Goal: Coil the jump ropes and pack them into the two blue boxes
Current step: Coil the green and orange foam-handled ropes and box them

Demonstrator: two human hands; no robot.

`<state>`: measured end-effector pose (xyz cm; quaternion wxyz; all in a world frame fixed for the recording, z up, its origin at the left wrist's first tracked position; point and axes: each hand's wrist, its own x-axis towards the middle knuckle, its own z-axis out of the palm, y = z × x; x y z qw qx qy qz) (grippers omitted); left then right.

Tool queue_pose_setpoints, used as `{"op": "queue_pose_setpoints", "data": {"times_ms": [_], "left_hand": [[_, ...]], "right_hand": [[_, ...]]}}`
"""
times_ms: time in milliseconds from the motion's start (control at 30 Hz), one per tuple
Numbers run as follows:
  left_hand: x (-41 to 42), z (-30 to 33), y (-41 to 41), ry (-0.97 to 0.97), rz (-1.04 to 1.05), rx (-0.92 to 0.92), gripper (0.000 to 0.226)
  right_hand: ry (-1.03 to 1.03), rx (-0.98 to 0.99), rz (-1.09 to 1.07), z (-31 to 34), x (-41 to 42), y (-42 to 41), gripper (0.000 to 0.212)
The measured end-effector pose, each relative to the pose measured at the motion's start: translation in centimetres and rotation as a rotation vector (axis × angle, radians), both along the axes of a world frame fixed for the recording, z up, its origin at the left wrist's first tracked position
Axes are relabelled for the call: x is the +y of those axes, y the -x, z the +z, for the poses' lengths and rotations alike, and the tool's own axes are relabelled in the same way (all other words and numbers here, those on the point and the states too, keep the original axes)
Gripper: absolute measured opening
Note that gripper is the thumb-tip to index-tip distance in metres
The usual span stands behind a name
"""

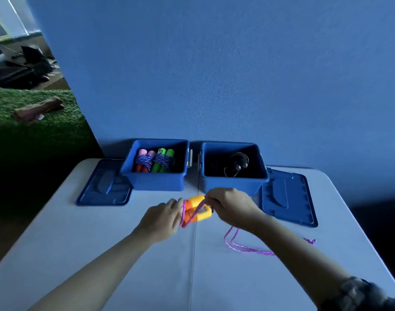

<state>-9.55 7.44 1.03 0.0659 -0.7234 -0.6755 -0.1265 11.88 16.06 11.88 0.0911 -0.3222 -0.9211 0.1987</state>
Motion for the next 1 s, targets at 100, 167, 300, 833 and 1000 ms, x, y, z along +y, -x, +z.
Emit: {"op": "queue_pose_setpoints", "data": {"times_ms": [100,167,300,833,1000], "left_hand": [[-1.6,-0.4,-1.5,-0.002,-0.151,-0.009,0.041],[-2.5,-0.1,-2.4,-0.005,-0.235,-0.03,0.039],[-3.3,1.0,-3.4,-0.017,-0.367,-0.134,0.044],[-0.1,5.5,-3.1,-0.301,0.224,-0.617,0.069],[1.2,5.3,-1.5,-0.283,0.396,-0.478,0.073]], "right_hand": [[0.093,-0.006,-0.015,-1.0,1.8,0.0,0.021],[0.166,-0.02,-0.01,-2.1,2.7,0.0,0.019],[0.272,-0.041,0.023,-4.1,3.8,0.2,0.018],[0.721,0.248,-0.255,-8.1,1.4,-1.1,0.02],[0.634,0.232,-0.198,-8.2,-1.8,-0.7,0.018]]}}
